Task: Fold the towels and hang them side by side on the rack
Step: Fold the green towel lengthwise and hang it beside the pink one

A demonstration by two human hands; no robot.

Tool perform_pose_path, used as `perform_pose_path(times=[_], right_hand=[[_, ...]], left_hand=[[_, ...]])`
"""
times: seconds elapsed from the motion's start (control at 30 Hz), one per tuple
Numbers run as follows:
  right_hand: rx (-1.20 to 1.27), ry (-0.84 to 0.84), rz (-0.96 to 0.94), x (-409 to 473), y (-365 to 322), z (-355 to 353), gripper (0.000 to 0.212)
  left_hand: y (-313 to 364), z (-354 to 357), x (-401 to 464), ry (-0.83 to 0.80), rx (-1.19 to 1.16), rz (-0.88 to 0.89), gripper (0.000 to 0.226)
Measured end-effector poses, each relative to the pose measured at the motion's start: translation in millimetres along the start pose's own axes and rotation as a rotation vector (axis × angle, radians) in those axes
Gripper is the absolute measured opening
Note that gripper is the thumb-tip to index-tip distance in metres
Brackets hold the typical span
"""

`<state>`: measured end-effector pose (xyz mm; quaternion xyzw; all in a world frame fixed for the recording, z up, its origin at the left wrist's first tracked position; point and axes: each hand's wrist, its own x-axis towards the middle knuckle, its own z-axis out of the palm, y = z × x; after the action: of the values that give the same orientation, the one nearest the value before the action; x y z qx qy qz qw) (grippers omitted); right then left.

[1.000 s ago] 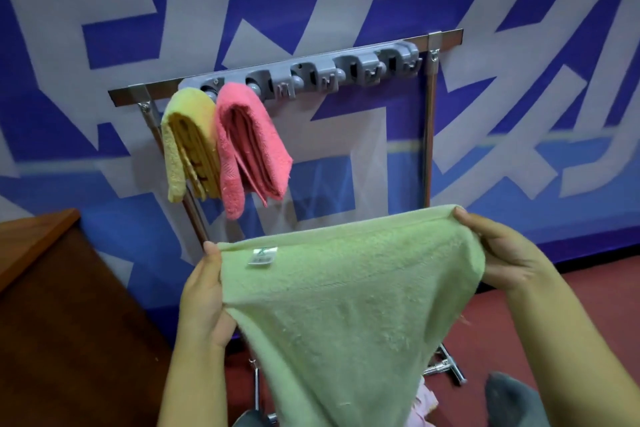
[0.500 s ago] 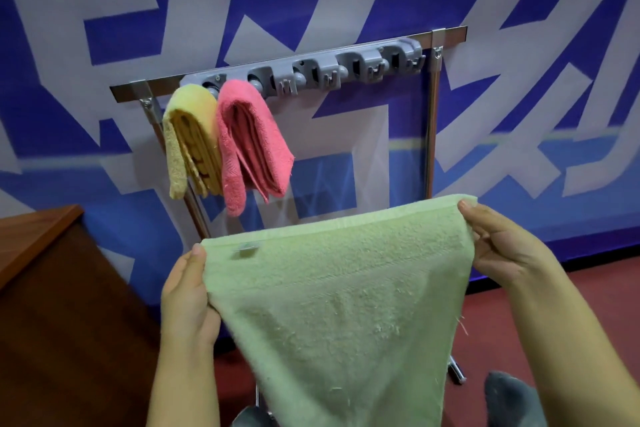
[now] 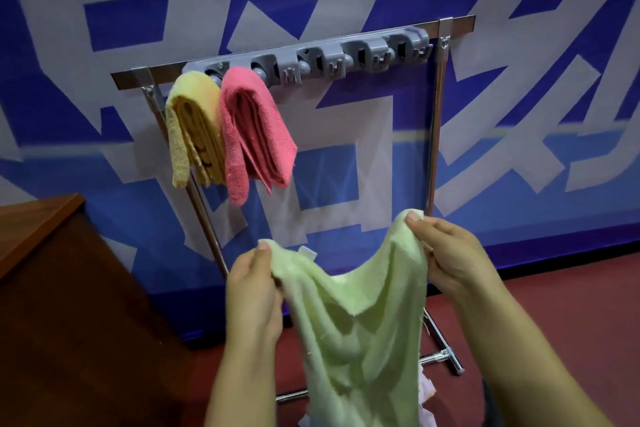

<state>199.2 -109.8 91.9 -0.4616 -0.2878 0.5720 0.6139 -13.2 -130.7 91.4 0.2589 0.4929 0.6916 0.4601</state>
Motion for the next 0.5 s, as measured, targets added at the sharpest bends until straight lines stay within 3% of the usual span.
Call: perform_pose_path(times=[0.17,0.33,0.5], right_hand=[[-0.179,-0.053,-0.178,-24.6,-1.7,25.4,0.012],[-0.288,-0.090,-0.294,-44.4,-6.2,38.0,0.010],[-0.387,-0.090,-0.354,-53.1,-8.0,39.9,0.010]], left_hand=[[7.8,29.2,-32.5,-0.229,0.100,0.074,0.022],[8.8,36.4,-51.3,-0.295,0.339,0.236,0.014],[11.5,38.6,-60.2,-0.386,0.433,0.311,0.016]])
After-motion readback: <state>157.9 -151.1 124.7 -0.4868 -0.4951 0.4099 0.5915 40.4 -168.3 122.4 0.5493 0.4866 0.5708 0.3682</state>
